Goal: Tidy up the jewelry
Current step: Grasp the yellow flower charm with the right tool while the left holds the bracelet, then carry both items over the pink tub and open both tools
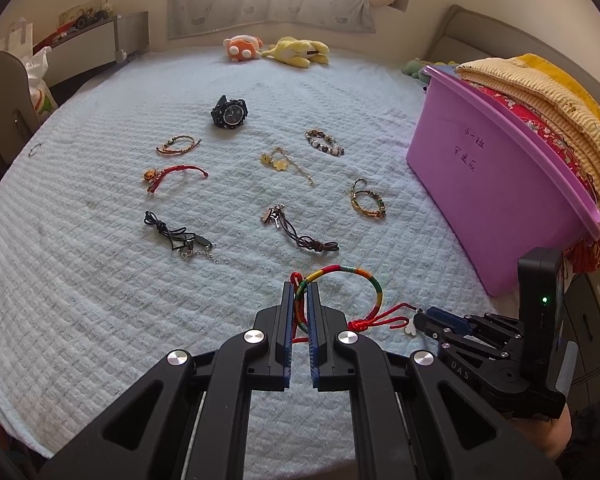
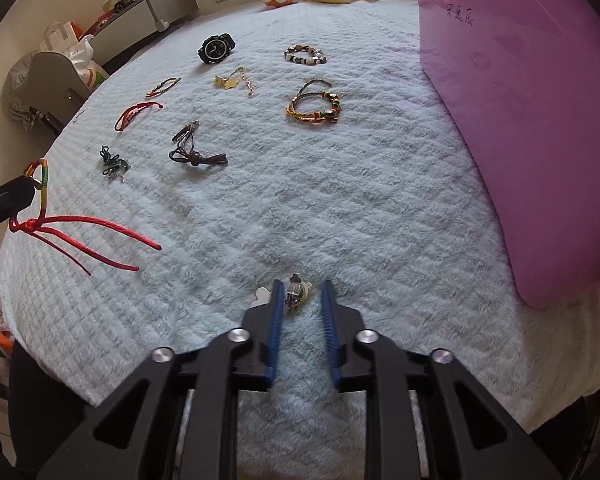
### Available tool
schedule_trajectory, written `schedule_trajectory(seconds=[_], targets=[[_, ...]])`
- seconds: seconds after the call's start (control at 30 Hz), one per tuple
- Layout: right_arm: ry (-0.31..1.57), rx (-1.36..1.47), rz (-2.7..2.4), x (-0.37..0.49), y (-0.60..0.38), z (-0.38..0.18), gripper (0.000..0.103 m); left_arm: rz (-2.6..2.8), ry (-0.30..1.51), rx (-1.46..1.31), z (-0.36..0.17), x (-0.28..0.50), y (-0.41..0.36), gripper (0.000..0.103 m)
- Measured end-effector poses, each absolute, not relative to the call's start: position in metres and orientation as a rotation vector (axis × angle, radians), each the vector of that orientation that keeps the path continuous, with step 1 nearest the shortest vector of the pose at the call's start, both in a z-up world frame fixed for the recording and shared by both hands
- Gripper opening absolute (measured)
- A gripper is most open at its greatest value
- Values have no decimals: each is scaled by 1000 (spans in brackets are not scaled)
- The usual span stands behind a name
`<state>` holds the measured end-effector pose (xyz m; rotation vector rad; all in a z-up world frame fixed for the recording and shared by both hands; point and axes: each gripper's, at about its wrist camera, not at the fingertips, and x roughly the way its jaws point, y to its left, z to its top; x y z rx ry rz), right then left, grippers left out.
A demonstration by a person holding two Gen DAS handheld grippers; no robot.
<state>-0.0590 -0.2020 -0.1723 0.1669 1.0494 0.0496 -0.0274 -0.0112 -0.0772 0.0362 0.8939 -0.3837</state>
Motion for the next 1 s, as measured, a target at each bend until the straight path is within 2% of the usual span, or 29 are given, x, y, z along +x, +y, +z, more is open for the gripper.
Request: schedule_trajectory(seconds=[0.27, 0.53, 0.77, 1.0], targets=[[1010, 183, 65, -66, -203, -156, 7, -388, 887, 35, -75, -29, -12, 7], [903, 198, 99, -77, -205, -96, 7, -400, 870, 27, -57, -26, -19, 7], [783, 235, 104, -80, -227, -27, 7, -450, 815, 23, -14, -18, -47, 7], [664, 279, 30, -81, -288, 30, 7, -575, 735, 37, 38, -4, -114, 7]])
